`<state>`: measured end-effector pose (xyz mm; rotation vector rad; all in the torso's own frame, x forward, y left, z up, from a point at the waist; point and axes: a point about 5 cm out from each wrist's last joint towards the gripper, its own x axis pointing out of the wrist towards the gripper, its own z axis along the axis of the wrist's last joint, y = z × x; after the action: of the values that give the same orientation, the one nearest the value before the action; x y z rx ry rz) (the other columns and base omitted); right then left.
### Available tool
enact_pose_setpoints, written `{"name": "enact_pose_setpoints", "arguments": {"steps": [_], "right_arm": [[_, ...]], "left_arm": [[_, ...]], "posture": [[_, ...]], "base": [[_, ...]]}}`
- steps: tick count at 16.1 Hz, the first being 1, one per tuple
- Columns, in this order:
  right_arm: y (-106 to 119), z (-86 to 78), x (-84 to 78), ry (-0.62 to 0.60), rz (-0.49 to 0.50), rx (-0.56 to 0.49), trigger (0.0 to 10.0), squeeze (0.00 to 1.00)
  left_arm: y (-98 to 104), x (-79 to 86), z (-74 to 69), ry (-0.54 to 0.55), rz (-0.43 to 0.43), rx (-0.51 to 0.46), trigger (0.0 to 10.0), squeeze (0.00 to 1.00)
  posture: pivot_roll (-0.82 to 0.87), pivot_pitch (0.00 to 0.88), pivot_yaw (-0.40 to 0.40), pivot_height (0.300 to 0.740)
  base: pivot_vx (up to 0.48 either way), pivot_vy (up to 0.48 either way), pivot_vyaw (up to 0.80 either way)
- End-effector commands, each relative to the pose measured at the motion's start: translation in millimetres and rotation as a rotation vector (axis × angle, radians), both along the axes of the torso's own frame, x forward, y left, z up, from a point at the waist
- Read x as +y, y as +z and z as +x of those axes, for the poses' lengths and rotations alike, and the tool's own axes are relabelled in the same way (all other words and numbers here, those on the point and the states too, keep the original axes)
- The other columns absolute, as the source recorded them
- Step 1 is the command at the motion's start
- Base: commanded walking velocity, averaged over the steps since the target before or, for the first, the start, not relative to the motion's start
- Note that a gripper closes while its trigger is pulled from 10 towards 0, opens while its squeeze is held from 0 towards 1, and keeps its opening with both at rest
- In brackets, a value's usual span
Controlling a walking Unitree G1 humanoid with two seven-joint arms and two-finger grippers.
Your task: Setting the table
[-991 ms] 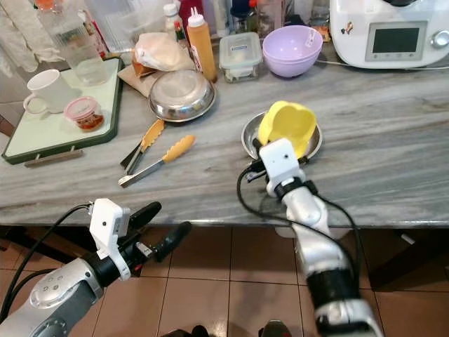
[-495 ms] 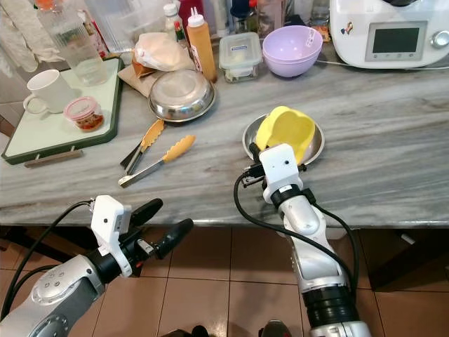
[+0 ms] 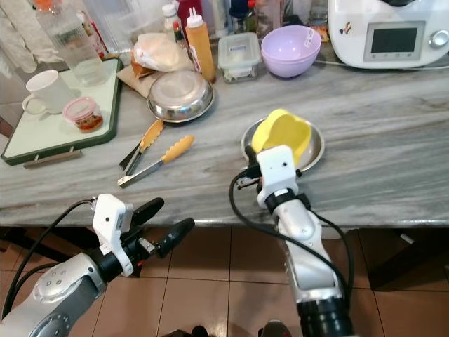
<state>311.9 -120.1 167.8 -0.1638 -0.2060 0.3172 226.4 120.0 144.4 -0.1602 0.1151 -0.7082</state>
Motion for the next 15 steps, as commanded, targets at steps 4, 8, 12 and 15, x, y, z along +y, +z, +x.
{"name": "enact_pose_setpoints", "arguments": {"steps": [4, 8, 12, 15], "right_arm": [[-16.3, -11.8, 10.9, 0.028, 0.021, 0.097, 10.0, 0.0], [-19.9, -21.6, 15.2, 0.039, 0.035, 0.129, 10.0, 0.0], [-27.2, -34.6, 14.2, 0.03, 0.04, 0.17, 10.0, 0.0], [-30.4, -40.2, 8.2, 0.004, 0.041, 0.188, 10.0, 0.0]], "left_arm": [[-3.8, 2.2, -0.3, 0.008, 0.018, 0.017, 10.0, 0.0], [-4.2, 0.8, 0.8, 0.004, 0.021, 0.019, 10.0, 0.0], [-4.7, 0.2, 1.6, 0.004, 0.022, 0.019, 10.0, 0.0], [-4.9, 0.3, 1.9, 0.003, 0.023, 0.02, 10.0, 0.0]], "posture": [[-0.23, 0.183, 0.162, 0.74], [-0.23, 0.181, 0.164, 0.74], [-0.24, 0.181, 0.163, 0.74], [-0.24, 0.18, 0.164, 0.74]], "base": [[0.0, 0.0, 0.0], [0.0, 0.0, 0.0], [0.0, 0.0, 0.0], [0.0, 0.0, 0.0]]}}
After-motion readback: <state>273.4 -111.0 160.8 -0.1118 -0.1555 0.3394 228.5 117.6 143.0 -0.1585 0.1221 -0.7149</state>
